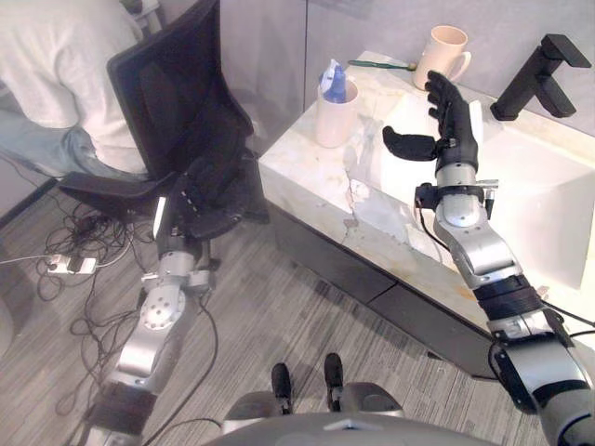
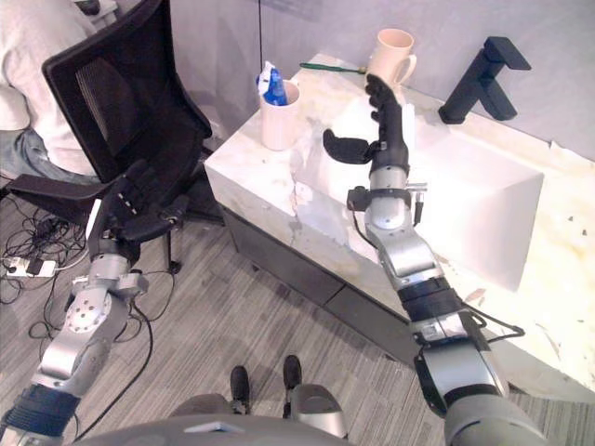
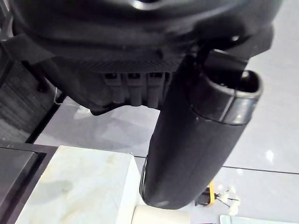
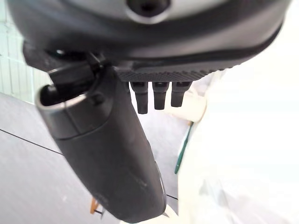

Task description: Organize the bathroom.

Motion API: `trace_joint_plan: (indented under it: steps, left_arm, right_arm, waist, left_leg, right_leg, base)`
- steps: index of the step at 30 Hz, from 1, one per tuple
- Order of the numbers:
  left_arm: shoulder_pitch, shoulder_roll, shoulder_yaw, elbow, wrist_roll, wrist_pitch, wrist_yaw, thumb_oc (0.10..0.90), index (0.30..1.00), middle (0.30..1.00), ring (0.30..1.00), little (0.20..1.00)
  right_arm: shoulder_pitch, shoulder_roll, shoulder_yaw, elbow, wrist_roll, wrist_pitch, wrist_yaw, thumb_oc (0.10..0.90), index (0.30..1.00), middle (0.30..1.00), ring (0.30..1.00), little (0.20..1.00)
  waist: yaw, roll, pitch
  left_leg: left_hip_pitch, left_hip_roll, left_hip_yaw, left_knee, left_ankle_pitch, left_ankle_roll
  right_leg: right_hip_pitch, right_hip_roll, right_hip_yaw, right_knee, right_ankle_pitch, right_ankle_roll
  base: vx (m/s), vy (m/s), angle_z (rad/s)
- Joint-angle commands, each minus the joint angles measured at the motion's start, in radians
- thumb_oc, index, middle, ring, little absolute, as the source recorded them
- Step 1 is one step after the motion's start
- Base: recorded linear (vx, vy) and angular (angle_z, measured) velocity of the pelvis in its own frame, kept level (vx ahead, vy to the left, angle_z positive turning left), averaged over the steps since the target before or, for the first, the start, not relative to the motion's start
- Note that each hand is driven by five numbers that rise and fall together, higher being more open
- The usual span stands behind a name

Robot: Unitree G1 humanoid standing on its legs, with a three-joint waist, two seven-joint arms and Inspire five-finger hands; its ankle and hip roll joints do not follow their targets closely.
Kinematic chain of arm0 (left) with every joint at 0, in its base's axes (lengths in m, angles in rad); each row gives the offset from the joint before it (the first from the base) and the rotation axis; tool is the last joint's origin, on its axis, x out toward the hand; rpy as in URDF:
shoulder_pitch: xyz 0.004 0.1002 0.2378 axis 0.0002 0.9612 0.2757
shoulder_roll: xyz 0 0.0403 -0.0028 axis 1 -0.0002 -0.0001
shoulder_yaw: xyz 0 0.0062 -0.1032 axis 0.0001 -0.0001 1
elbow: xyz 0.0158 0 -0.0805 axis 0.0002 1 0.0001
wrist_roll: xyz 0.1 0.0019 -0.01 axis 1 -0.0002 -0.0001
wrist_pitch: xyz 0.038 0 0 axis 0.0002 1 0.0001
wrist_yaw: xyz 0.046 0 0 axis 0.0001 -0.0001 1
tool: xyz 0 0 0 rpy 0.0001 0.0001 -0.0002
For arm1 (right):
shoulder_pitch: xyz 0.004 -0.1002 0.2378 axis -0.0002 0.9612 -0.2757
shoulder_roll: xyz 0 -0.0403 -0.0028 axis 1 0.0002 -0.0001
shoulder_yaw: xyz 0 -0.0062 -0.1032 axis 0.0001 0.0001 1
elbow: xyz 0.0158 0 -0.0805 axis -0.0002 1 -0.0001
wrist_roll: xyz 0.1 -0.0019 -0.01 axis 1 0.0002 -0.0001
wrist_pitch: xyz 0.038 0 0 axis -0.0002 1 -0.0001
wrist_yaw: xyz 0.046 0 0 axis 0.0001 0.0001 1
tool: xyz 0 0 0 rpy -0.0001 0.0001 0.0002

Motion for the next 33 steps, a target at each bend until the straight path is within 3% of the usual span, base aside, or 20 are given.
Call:
trace_joint_plan:
  steps: [1, 6, 10, 14, 17, 18, 21, 22, 23, 25, 27, 31, 33]
  left_arm:
    - [-0.056, 0.017, -0.003, -0.072, 0.08, -0.092, 0.049, 0.8, 0.9, 0.9, 0.9, 0.9]
    - [0.002, 0.015, 0.045, 0.034, 0.119, -0.084, 0.098, 0.8, 0.9, 0.9, 0.9, 0.9]
    - [0.047, 0.012, 0.069, 0.129, 0.123, -0.096, 0.12, 0.8, 0.9, 0.9, 0.9, 0.9]
    - [0.103, -0.008, 0.091, 0.31, 0.116, -0.144, 0.152, 0.8, 0.9, 0.9, 0.9, 0.9]
    - [0.12, -0.014, 0.101, 0.474, 0.116, -0.171, 0.171, 0.8, 0.9, 0.9, 0.9, 0.9]
    - [0.117, -0.014, 0.098, 0.477, 0.116, -0.174, 0.171, 0.8, 0.9, 0.9, 0.9, 0.9]
    - [0.114, -0.045, 0.12, 0.672, 0.048, -0.233, 0.141, 0.8, 0.9, 0.9, 0.9, 0.9]
    - [0.111, -0.047, 0.12, 0.697, 0.052, -0.235, 0.144, 0.8, 0.9, 0.9, 0.9, 0.9]
    - [0.102, -0.054, 0.113, 0.774, 0.087, -0.265, 0.164, 0.8, 0.9, 0.9, 0.9, 0.9]
    - [0.097, -0.062, 0.116, 0.828, 0.061, -0.27, 0.158, 0.8, 0.9, 0.9, 0.9, 0.9]
    - [0.069, -0.101, 0.138, 0.97, 0.033, -0.3, 0.11, 0.8, 0.9, 0.9, 0.9, 0.9]
    - [0.059, -0.112, 0.135, 1.051, 0.045, -0.298, 0.109, 0.8, 0.9, 0.9, 0.9, 0.9]
    - [0.055, -0.122, 0.122, 1.088, 0.061, -0.294, 0.12, 0.8, 0.9, 0.9, 0.9, 0.9]
  right_arm:
    - [-0.017, -0.044, -0.118, -0.098, -0.074, -0.15, -0.075, 0.8, 0.9, 0.9, 0.9, 0.9]
    - [0.169, -0.121, -0.3, -0.227, -0.101, -0.224, -0.119, 0.8, 0.9, 0.9, 0.9, 0.9]
    - [0.275, -0.171, -0.433, -0.224, -0.144, -0.259, -0.202, 0.8, 0.9, 0.9, 0.9, 0.9]
    - [0.434, -0.21, -0.628, -0.18, -0.071, -0.294, -0.338, 0.8, 0.9, 0.9, 0.9, 0.9]
    - [0.578, -0.203, -0.804, -0.128, -0.112, -0.309, -0.507, 0.8, 0.9, 0.9, 0.9, 0.9]
    - [0.58, -0.203, -0.806, -0.129, -0.111, -0.31, -0.508, 0.8, 0.9, 0.9, 0.9, 0.9]
    - [0.696, -0.197, -0.946, -0.012, -0.055, -0.356, -0.603, 0.8, 0.9, 0.9, 0.9, 0.9]
    - [0.708, -0.197, -0.959, 0.014, -0.045, -0.352, -0.618, 0.8, 0.9, 0.9, 0.9, 0.9]
    - [0.744, -0.184, -0.976, 0.119, 0.018, -0.412, -0.64, 0.8, 0.9, 0.9, 0.9, 0.9]
    - [0.778, -0.165, -0.983, 0.211, 0.068, -0.434, -0.634, 0.8, 0.9, 0.9, 0.9, 0.9]
    - [0.798, -0.094, -0.918, 0.483, 0.198, -0.488, -0.536, 0.8, 0.9, 0.9, 0.9, 0.9]
    - [0.78, 0.025, -0.784, 0.674, 0.359, -0.472, -0.383, 0.8, 0.9, 0.9, 0.9, 0.9]
    - [0.762, 0.099, -0.681, 0.795, 0.374, -0.428, -0.261, 0.8, 0.9, 0.9, 0.9, 0.9]
  waist:
    - [-0.023, -0.026, -0.134]
    - [-0.069, -0.028, -0.129]
    - [-0.098, -0.031, -0.128]
    - [-0.141, -0.036, -0.127]
    - [-0.191, -0.039, -0.123]
    - [-0.187, -0.04, -0.125]
    - [-0.224, -0.042, -0.121]
    - [-0.228, -0.043, -0.12]
    - [-0.234, -0.045, -0.118]
    - [-0.236, -0.047, -0.116]
    - [-0.228, -0.048, -0.109]
    - [-0.2, -0.049, -0.102]
    - [-0.176, -0.054, -0.103]
  left_leg:
    - [0.021, 0.027, 0.091, 0.001, -0.082, 0.004]
    - [0.023, 0.023, 0.116, 0.001, -0.092, 0.017]
    - [0.021, 0.024, 0.138, 0.001, -0.097, 0.021]
    - [0.016, 0.027, 0.17, 0.001, -0.098, 0.022]
    - [0.011, 0.031, 0.191, 0.001, -0.1, 0.02]
    - [0.008, 0.031, 0.193, 0.001, -0.094, 0.019]
    - [0.006, 0.036, 0.209, 0.001, -0.1, 0.019]
    - [0.006, 0.037, 0.212, 0.001, -0.1, 0.019]
    - [0.001, 0.043, 0.225, 0.001, -0.096, 0.02]
    - [-0.006, 0.05, 0.234, 0.001, -0.09, 0.019]
    - [-0.032, 0.072, 0.248, 0.005, -0.068, 0.012]
    - [-0.078, 0.096, 0.27, 0.02, -0.033, 0.001]
    - [-0.099, 0.095, 0.276, 0.033, -0.041, -0.004]
  right_leg:
    - [-0.048, -0.052, 0.001, 0.085, -0.076, 0.12]
    - [-0.08, -0.053, 0.027, 0.117, -0.076, 0.141]
    - [-0.095, -0.057, 0.03, 0.118, -0.065, 0.153]
    - [-0.108, -0.055, 0.044, 0.115, -0.055, 0.164]
    - [-0.118, -0.052, 0.059, 0.113, -0.048, 0.177]
    - [-0.122, -0.051, 0.06, 0.113, -0.042, 0.174]
    - [-0.139, -0.049, 0.066, 0.139, -0.05, 0.188]
    - [-0.141, -0.049, 0.065, 0.146, -0.052, 0.188]
    - [-0.15, -0.05, 0.057, 0.178, -0.066, 0.189]
    - [-0.153, -0.053, 0.048, 0.202, -0.076, 0.188]
    - [-0.154, -0.059, 0.028, 0.271, -0.107, 0.178]
    - [-0.103, -0.073, 0.006, 0.305, -0.136, 0.167]
    - [-0.043, -0.094, -0.025, 0.313, -0.176, 0.172]
  base:
    - [-0.07, 0.142, -0.14]
    - [-0.07, 0.131, -0.15]
    - [-0.04, 0.079, -0.23]
    - [-0.02, 0.062, -0.23]
    - [0.01, 0.06, -0.18]
    - [0.0, 0.029, -0.24]
    - [-0.03, -0.002, -0.21]
    - [-0.07, -0.032, -0.19]
    - [-0.11, -0.064, -0.21]
    - [-0.13, -0.071, -0.3]
    - [-0.19, -0.115, -0.6]
    - [-0.14, -0.11, -0.51]
    - [-0.12, -0.117, -0.55]
